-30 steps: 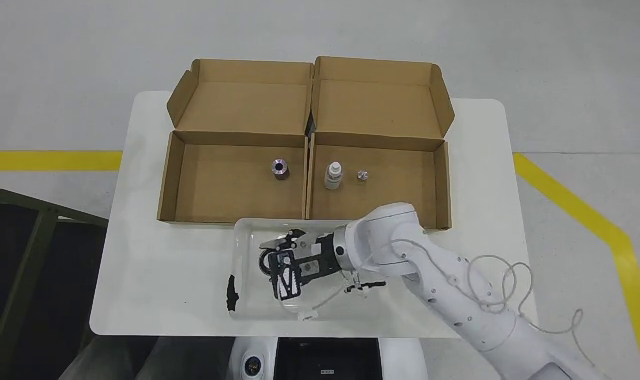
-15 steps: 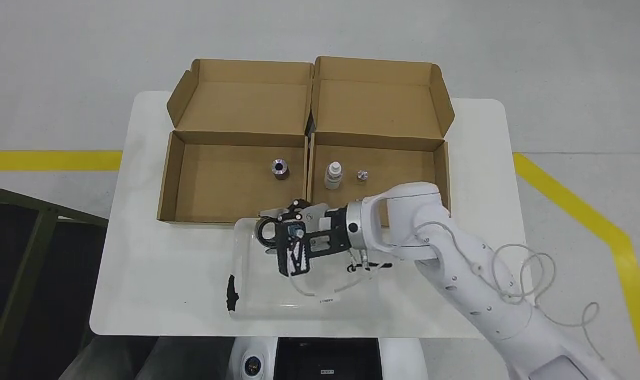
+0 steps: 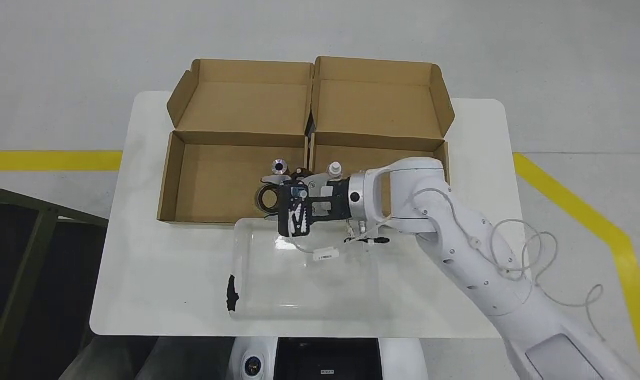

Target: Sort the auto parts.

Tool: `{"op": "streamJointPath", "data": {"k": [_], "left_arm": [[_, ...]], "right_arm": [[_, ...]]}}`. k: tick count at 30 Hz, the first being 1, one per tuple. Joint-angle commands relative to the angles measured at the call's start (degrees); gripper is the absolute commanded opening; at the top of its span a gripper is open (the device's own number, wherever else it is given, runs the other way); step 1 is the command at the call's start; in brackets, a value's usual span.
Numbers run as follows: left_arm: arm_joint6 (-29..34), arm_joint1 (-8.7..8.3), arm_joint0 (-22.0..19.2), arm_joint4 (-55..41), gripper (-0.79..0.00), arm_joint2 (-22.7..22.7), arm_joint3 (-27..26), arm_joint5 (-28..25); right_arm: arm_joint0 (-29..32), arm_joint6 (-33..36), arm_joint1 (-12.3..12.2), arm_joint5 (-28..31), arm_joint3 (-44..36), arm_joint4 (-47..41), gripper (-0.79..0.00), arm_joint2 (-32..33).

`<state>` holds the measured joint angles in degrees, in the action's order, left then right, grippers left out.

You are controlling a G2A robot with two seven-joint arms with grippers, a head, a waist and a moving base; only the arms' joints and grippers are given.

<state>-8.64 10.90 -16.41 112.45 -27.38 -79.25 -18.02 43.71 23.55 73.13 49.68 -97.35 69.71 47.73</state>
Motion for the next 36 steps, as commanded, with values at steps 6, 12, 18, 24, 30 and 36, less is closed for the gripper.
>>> {"op": "streamJointPath", "data": {"k": [6,12,18,24,30,36], "left_arm": [[0.00,0.00,0.00,0.00,0.000,0.00,0.00,0.00],[0.00,0.00,0.00,0.00,0.000,0.00,0.00,0.00],[0.00,0.00,0.00,0.00,0.000,0.00,0.00,0.00],[0.00,0.00,0.00,0.00,0.000,0.00,0.00,0.00],[0.00,0.00,0.00,0.00,0.000,0.00,0.00,0.00],[0.00,0.00,0.00,0.00,0.000,0.00,0.00,0.00]], "right_arm": [[-2.86,-2.98,0.88,-1.36,5.15,1.34,-0.785,-1.63],[-5.17,-4.12,1.66,-2.09,9.12,2.13,-0.785,-3.03],[-7.99,-2.25,2.68,-2.01,13.66,1.10,-0.785,-4.98],[-10.85,-1.60,3.97,-1.76,17.71,0.16,-0.785,-7.32],[-12.83,-1.25,5.30,-1.95,21.59,0.15,-0.785,-9.81],[-14.14,-0.86,6.63,-1.71,25.53,-0.25,-0.785,-12.11]]}}
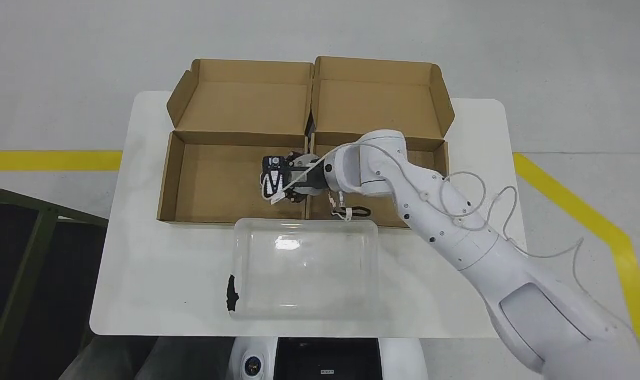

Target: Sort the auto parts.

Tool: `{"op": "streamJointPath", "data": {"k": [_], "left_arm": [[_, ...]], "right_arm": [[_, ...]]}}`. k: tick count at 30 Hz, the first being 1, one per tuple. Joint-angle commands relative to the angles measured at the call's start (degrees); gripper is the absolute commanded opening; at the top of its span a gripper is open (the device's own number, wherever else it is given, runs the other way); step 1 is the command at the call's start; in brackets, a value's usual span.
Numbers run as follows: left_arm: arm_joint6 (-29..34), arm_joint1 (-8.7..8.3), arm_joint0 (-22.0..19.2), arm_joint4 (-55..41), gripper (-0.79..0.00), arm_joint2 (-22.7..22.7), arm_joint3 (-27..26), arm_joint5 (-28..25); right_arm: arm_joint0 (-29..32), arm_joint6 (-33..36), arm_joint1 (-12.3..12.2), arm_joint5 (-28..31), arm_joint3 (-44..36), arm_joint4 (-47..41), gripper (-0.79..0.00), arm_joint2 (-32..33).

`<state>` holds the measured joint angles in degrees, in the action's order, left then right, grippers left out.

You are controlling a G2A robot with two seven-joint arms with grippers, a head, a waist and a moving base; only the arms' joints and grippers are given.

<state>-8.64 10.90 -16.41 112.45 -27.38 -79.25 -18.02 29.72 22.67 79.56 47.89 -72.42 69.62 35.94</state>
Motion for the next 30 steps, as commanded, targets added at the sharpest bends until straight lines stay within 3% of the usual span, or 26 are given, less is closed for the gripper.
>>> {"op": "streamJointPath", "data": {"k": [1,30], "left_arm": [[0.00,0.00,0.00,0.00,0.000,0.00,0.00,0.00],[0.00,0.00,0.00,0.00,0.000,0.00,0.00,0.00]], "right_arm": [[-0.38,0.00,0.41,0.20,1.21,-0.25,-0.785,-0.64],[-3.43,-0.76,5.13,1.69,12.32,0.56,-0.785,-5.77]]}}
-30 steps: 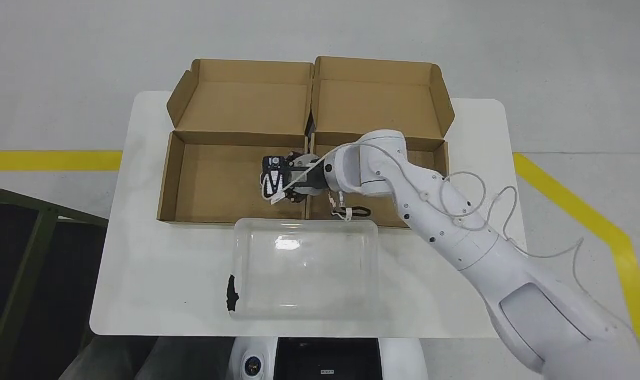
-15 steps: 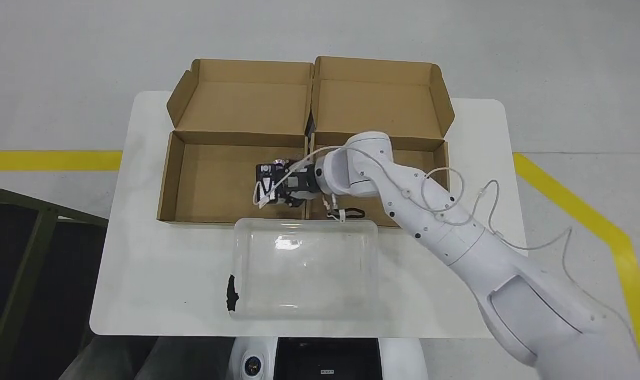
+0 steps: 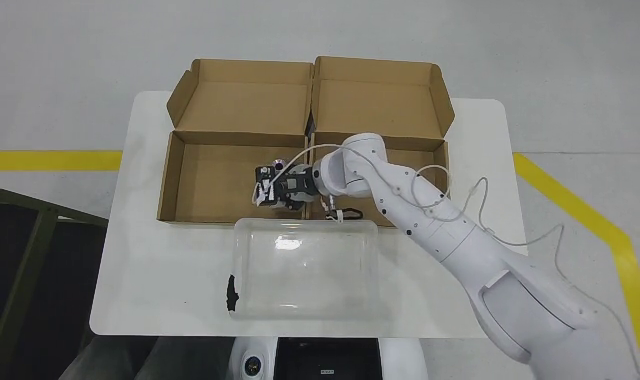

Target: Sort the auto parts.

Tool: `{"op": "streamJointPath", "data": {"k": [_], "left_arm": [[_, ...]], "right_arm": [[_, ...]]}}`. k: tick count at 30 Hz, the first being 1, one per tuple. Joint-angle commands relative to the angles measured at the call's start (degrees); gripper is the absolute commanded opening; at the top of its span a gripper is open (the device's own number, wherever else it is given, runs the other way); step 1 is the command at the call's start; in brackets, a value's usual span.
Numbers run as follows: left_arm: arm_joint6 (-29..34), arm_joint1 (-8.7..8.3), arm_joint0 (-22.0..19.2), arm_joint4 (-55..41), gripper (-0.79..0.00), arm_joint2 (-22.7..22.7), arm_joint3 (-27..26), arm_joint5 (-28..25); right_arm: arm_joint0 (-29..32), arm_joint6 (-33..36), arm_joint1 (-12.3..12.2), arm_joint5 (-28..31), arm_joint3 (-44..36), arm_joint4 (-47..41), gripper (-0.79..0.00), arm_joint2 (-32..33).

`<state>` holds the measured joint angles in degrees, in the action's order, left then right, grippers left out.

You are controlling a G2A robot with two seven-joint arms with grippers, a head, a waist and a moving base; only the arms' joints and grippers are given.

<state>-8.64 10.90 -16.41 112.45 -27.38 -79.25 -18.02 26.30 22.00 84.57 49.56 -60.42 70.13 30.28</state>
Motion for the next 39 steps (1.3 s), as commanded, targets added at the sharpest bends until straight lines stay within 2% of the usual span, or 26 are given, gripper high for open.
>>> {"op": "streamJointPath", "data": {"k": [1,4,5,11,16,23,39], "left_arm": [[0.00,0.00,0.00,0.00,0.000,0.00,0.00,0.00],[0.00,0.00,0.00,0.00,0.000,0.00,0.00,0.00],[0.00,0.00,0.00,0.00,0.000,0.00,0.00,0.00],[0.00,0.00,0.00,0.00,0.000,0.00,0.00,0.00],[0.00,0.00,0.00,0.00,0.000,0.00,0.00,0.00],[0.00,0.00,0.00,0.00,0.000,0.00,0.00,0.00],[0.00,0.00,0.00,0.00,0.000,0.00,0.00,0.00]], "right_arm": [[-0.02,-0.19,0.27,0.08,0.66,0.03,-0.773,-0.21],[-0.11,-0.55,0.65,0.25,1.63,0.10,-0.637,-0.42],[-0.15,-0.63,0.76,0.29,1.94,0.18,-0.616,-0.49],[-0.40,-1.13,1.34,0.60,3.35,0.46,-0.582,-0.58],[-0.55,-1.21,1.66,1.00,4.03,0.60,-0.483,-0.41],[-0.48,-1.04,1.84,1.62,4.04,0.80,-0.425,0.09],[0.61,-1.29,0.46,3.20,-2.16,-1.62,-0.394,5.28]]}}
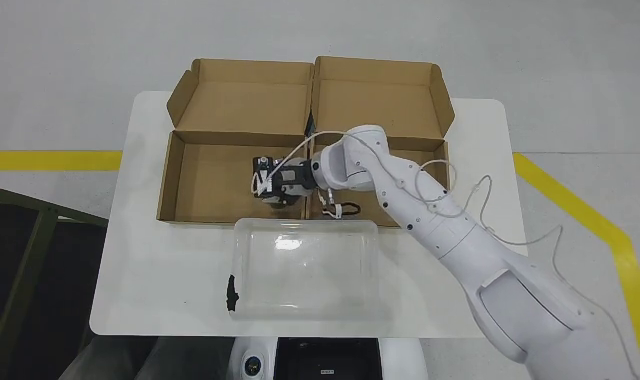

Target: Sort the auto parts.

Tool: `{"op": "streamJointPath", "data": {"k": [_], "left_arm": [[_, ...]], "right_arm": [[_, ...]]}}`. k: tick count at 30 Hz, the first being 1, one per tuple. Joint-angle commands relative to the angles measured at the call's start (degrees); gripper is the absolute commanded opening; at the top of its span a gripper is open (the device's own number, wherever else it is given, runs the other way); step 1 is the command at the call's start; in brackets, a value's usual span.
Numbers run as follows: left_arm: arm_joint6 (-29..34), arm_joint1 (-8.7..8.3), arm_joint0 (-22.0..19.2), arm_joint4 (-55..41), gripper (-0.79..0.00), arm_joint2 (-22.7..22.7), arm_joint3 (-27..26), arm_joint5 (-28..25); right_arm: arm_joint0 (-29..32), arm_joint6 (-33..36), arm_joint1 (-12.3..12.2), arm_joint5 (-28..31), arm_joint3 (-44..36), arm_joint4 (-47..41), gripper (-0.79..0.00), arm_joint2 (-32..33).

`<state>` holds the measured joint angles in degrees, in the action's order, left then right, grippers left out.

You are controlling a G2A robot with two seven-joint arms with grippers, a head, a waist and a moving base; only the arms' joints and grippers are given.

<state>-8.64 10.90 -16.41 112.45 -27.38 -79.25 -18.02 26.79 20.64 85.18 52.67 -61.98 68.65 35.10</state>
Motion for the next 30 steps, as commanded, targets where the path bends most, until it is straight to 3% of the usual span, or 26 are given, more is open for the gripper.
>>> {"op": "streamJointPath", "data": {"k": [1,19,30], "left_arm": [[0.00,0.00,0.00,0.00,0.000,0.00,0.00,0.00],[0.00,0.00,0.00,0.00,0.000,0.00,0.00,0.00],[0.00,0.00,0.00,0.00,0.000,0.00,0.00,0.00]], "right_arm": [[0.28,0.19,-0.33,0.09,-1.35,-0.20,-0.397,0.93],[9.65,6.28,-5.53,1.59,-20.92,-2.84,-0.394,13.17],[19.30,6.84,-9.45,1.37,-32.24,-5.40,-0.391,26.19]]}}
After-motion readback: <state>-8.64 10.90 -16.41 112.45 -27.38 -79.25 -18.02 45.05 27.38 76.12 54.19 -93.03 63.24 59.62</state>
